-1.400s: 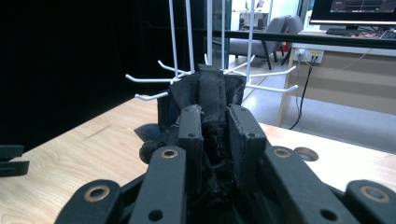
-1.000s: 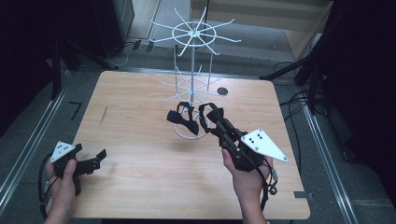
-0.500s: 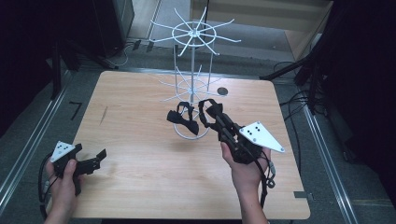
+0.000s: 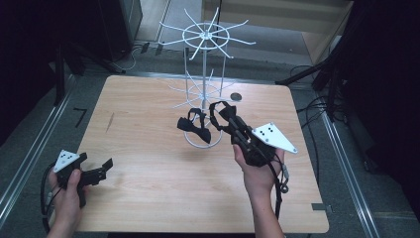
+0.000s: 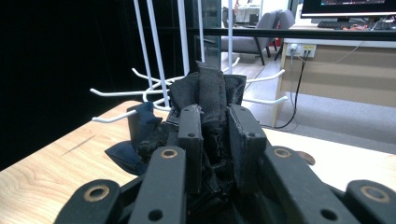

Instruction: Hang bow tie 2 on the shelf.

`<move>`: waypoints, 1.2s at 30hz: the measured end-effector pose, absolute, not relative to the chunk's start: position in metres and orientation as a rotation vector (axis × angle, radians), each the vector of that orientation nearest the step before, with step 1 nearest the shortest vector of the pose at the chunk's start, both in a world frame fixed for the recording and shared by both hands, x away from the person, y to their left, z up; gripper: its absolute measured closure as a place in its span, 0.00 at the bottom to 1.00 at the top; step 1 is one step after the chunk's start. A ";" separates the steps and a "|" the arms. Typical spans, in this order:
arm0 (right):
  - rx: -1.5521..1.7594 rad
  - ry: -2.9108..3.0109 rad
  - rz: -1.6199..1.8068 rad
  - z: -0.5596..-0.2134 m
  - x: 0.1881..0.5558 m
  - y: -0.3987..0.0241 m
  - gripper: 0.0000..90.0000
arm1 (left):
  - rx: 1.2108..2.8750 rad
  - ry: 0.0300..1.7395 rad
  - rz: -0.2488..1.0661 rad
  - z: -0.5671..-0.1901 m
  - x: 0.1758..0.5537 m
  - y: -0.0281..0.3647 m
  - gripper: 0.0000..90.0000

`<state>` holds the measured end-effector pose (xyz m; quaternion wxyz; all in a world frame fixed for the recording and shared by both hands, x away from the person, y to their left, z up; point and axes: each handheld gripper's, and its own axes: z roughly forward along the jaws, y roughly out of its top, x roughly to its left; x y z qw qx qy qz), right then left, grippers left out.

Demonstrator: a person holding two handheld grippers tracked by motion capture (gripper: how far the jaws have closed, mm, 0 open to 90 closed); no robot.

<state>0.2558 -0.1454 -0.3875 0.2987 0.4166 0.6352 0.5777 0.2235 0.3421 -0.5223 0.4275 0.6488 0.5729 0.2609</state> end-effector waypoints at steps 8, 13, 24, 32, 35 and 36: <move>1.150 1.680 1.542 -0.393 0.265 -0.147 0.85 | 1.620 1.430 0.649 -0.522 0.224 0.342 0.00; 1.204 1.704 1.538 -0.400 0.271 -0.149 0.85 | 1.620 1.430 0.647 -0.522 0.224 0.342 0.00; 1.262 1.737 1.506 -0.415 0.281 -0.146 0.84 | 1.616 1.431 0.647 -0.522 0.224 0.342 0.00; 1.302 1.787 1.478 -0.432 0.288 -0.145 0.76 | 1.617 1.429 0.646 -0.522 0.224 0.342 0.00; 1.316 1.804 1.467 -0.436 0.289 -0.145 0.74 | 1.617 1.429 0.646 -0.522 0.224 0.342 0.00; 1.319 1.813 1.461 -0.438 0.290 -0.146 0.72 | 1.618 1.430 0.647 -0.522 0.224 0.342 0.00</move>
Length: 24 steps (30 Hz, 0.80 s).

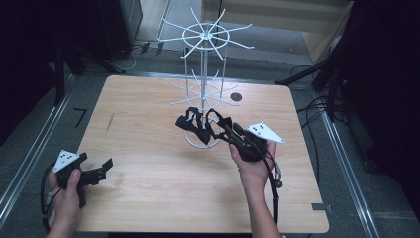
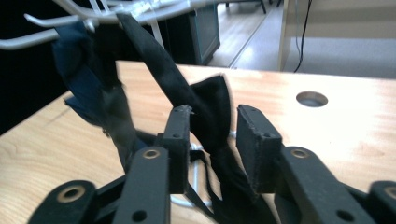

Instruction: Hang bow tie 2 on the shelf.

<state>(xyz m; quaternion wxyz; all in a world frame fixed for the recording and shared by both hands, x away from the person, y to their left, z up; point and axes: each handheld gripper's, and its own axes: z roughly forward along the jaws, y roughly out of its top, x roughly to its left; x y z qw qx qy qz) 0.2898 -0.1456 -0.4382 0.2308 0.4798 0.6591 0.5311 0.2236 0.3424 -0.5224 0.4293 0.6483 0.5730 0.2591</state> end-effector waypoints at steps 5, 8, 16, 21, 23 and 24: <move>1.346 1.848 1.425 -0.449 0.291 -0.150 0.62 | 1.619 1.429 0.649 -0.522 0.224 0.342 0.00; 1.347 1.846 1.405 -0.454 0.290 -0.156 0.58 | 1.615 1.429 0.648 -0.522 0.224 0.342 0.00; 1.375 1.825 1.340 -0.469 0.285 -0.174 0.38 | 1.616 1.432 0.654 -0.522 0.224 0.342 0.00; 1.359 1.807 1.303 -0.480 0.279 -0.188 0.24 | 1.615 1.432 0.655 -0.522 0.224 0.342 0.00; 1.357 1.809 1.301 -0.482 0.278 -0.190 0.23 | 1.616 1.432 0.655 -0.522 0.224 0.342 0.00; 1.356 1.820 1.297 -0.484 0.277 -0.193 0.20 | 1.617 1.431 0.654 -0.522 0.224 0.342 0.00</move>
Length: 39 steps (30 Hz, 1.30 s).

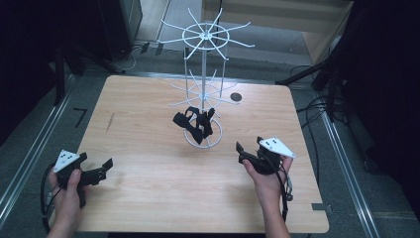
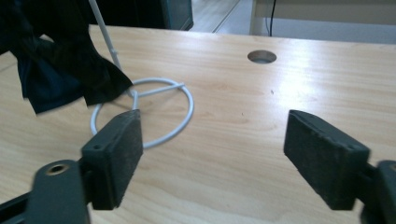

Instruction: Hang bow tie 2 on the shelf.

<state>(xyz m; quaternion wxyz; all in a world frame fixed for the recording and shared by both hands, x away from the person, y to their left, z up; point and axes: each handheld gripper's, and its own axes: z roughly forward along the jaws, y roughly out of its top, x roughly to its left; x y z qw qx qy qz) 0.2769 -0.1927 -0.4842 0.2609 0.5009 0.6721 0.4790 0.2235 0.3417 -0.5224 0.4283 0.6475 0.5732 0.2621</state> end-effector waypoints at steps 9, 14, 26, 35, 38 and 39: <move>1.367 1.840 1.277 -0.500 0.269 -0.211 0.16 | 1.616 1.431 0.655 -0.522 0.224 0.342 0.00; 1.360 1.857 1.281 -0.508 0.264 -0.220 0.16 | 1.617 1.430 0.658 -0.522 0.223 0.342 0.00; 1.401 1.853 1.236 -0.519 0.252 -0.247 0.16 | 1.616 1.430 0.658 -0.522 0.223 0.342 0.00; 1.433 1.821 1.228 -0.524 0.244 -0.271 0.16 | 1.617 1.432 0.655 -0.522 0.223 0.341 0.00; 1.450 1.807 1.232 -0.526 0.241 -0.280 0.16 | 1.617 1.431 0.656 -0.522 0.223 0.341 0.00; 1.456 1.799 1.235 -0.528 0.240 -0.285 0.16 | 1.617 1.431 0.656 -0.522 0.223 0.341 0.00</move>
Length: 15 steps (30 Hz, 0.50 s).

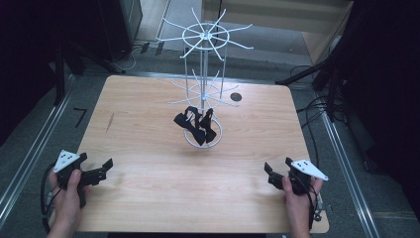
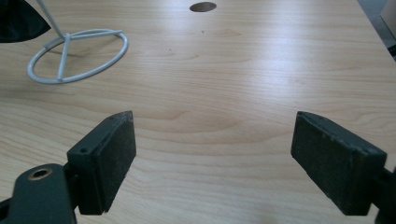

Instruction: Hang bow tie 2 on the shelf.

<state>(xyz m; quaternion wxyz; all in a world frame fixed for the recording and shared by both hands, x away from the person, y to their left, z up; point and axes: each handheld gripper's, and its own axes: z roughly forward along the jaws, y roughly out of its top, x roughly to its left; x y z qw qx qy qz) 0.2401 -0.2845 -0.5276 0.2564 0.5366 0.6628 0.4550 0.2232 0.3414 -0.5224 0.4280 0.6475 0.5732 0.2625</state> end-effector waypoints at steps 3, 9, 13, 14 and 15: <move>1.476 1.785 1.230 -0.530 0.237 -0.294 0.16 | 1.617 1.431 0.656 -0.522 0.223 0.341 0.00; 1.499 1.758 1.223 -0.533 0.230 -0.311 0.16 | 1.617 1.432 0.656 -0.522 0.223 0.341 0.00; 1.510 1.743 1.223 -0.534 0.225 -0.320 0.16 | 1.615 1.432 0.656 -0.522 0.223 0.341 0.00; 1.511 1.742 1.217 -0.535 0.224 -0.322 0.16 | 1.615 1.432 0.656 -0.522 0.223 0.341 0.00; 1.515 1.743 1.215 -0.535 0.223 -0.325 0.16 | 1.615 1.433 0.656 -0.522 0.223 0.341 0.00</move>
